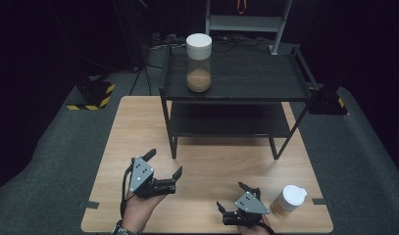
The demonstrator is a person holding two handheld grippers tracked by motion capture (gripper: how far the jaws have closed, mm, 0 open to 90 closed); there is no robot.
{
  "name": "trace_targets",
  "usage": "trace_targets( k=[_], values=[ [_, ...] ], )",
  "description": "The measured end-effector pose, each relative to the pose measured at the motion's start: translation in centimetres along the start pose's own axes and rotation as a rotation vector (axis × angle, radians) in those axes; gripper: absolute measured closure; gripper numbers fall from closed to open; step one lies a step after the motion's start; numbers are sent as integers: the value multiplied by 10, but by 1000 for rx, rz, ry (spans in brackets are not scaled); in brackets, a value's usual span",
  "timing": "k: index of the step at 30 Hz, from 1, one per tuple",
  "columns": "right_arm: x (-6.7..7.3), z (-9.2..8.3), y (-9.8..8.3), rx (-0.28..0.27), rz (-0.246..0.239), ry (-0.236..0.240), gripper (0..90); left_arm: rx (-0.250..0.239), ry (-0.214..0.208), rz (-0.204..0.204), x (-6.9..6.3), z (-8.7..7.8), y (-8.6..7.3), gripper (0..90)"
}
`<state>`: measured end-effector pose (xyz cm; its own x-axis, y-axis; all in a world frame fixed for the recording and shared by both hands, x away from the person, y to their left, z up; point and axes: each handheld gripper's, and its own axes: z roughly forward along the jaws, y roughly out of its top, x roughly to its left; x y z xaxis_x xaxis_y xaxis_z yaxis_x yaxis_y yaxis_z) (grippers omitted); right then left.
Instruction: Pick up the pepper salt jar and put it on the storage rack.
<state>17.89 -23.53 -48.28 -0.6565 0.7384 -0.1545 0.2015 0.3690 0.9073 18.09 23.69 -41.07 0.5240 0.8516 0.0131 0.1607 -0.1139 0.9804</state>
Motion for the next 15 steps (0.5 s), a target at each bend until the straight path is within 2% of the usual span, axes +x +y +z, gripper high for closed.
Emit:
trace_targets(
  k=[1,4,6,12,14,15],
  values=[
    [0,0,0,0,1,0,0,26,-2,-3,0,1,-10,3],
    [0,0,0,1,-1,0,0,46,-4,-9,0,3,-18,3],
    [0,0,0,1,-2,0,0,88,-5,0,-2,6,-30,3],
    [0,0,0,1,-3,-1,0,141,-15,9,-3,12,-48,3],
    [1,0,0,1,-3,-2,0,181,-35,7,-1,16,-57,3],
    [1,0,0,1,-3,-2,0,181,-35,7,-1,16,-57,3]
  ],
)
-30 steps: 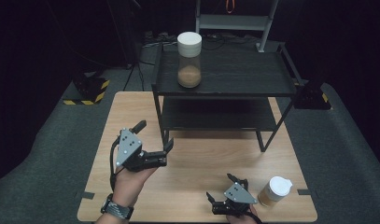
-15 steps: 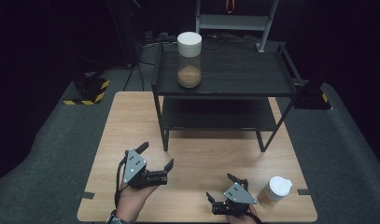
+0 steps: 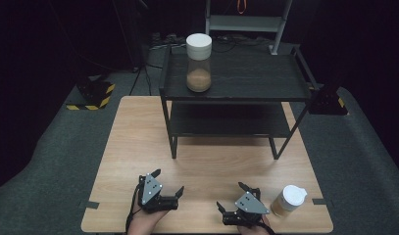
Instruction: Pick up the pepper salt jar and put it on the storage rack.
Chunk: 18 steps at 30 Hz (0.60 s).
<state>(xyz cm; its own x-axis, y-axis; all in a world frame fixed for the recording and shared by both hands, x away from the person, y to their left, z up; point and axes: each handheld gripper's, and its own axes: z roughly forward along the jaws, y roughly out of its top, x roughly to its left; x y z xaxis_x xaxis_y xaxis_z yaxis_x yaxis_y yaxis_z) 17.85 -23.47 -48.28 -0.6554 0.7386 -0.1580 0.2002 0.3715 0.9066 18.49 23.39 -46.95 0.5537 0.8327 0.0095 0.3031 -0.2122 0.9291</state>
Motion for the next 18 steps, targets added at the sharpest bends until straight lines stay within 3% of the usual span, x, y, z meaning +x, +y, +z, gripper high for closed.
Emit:
trace_targets(
  k=[3,8,15,18],
  values=[
    [0,0,0,1,-2,-1,0,23,-5,9,1,4,-4,3],
    [1,0,1,4,-4,-3,0,80,-4,68,-3,10,-4,3],
    [3,0,1,4,-10,-9,0,180,15,254,-27,18,7,3],
    [2,0,1,3,-12,-4,0,176,34,289,-34,18,5,9]
  ],
)
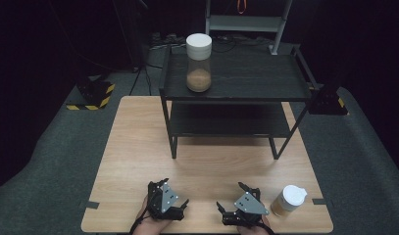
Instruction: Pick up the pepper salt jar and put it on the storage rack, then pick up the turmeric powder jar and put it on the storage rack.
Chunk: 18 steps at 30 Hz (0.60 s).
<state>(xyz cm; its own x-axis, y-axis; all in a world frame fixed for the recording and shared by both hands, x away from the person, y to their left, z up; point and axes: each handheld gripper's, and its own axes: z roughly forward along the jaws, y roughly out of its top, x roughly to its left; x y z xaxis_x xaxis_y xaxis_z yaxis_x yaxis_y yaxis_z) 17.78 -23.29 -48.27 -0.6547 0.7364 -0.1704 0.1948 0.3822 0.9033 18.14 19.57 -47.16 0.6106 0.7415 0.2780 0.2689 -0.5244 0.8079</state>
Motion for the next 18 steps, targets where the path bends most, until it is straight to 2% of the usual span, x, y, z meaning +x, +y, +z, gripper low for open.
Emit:
trace_targets(
  k=[3,6,7,14,18],
  values=[
    [1,1,1,7,-8,1,0,4,-12,28,-1,1,1,9],
    [1,0,1,4,-7,-4,0,14,-13,17,1,1,3,9],
    [2,0,0,-2,2,-9,0,4,-10,-4,2,1,1,9],
    [-1,0,-1,-3,11,1,0,-13,-16,-38,6,-1,-3,9],
    [-2,0,0,-4,12,1,0,-9,-12,-3,2,-1,-2,9]
  ],
)
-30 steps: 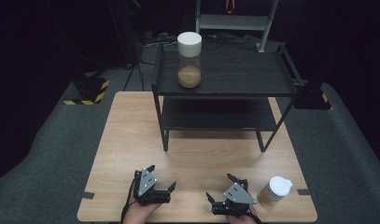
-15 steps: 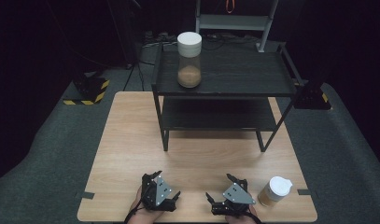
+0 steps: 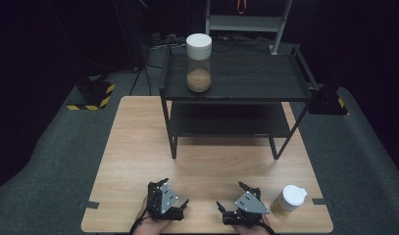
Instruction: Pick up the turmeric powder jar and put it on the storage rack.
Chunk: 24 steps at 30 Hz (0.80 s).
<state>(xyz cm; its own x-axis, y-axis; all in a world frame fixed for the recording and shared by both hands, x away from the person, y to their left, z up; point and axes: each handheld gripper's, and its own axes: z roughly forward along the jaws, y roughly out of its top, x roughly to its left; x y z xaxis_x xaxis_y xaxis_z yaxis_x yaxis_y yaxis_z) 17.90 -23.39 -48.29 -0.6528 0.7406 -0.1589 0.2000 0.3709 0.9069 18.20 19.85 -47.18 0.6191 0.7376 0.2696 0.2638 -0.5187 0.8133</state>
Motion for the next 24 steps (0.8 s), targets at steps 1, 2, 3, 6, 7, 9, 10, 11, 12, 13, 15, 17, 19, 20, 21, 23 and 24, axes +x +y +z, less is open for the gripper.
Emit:
trace_targets(
  k=[1,2,3,6,7,9,10,11,12,13,15,17,19,20,21,23,24],
  values=[
    [0,0,0,0,0,0,0,0,3,7,-1,0,0,9],
    [-1,0,0,1,5,1,0,2,11,11,-4,0,0,9],
    [-1,0,0,1,5,1,0,2,11,11,-4,0,0,9],
    [-1,-1,-1,-7,15,-2,0,3,2,10,-2,0,0,9],
    [-1,-1,-1,-7,15,-2,0,3,2,10,-2,0,0,9],
    [-1,-4,0,-13,8,-7,0,4,1,0,-1,0,0,9],
    [-1,-5,0,-19,11,-6,0,1,-1,1,0,0,0,9],
    [-2,-7,0,-26,15,-5,0,-1,-2,-4,1,-1,0,9],
    [-2,-9,1,-33,17,-5,0,0,-3,-9,1,-1,0,9],
    [-3,-10,1,-38,19,-6,0,-2,-2,-15,1,0,-1,9],
    [-4,-16,4,-54,26,-12,0,-2,-3,-16,2,0,-1,9],
    [-4,-18,4,-60,29,-14,0,-3,-3,-15,1,-1,-1,9],
    [-5,-25,7,-78,34,-19,0,-2,-2,-11,1,-1,-1,9],
    [-5,-25,7,-78,34,-19,0,-3,-1,-10,0,-1,-1,9],
    [-6,-28,8,-86,37,-19,0,-3,-1,-1,0,-1,-1,9],
    [-7,-31,10,-96,36,-24,0,-4,-4,1,0,-1,-1,9],
    [-7,-33,11,-99,38,-25,0,-3,-4,5,0,-1,-1,9]
  ],
)
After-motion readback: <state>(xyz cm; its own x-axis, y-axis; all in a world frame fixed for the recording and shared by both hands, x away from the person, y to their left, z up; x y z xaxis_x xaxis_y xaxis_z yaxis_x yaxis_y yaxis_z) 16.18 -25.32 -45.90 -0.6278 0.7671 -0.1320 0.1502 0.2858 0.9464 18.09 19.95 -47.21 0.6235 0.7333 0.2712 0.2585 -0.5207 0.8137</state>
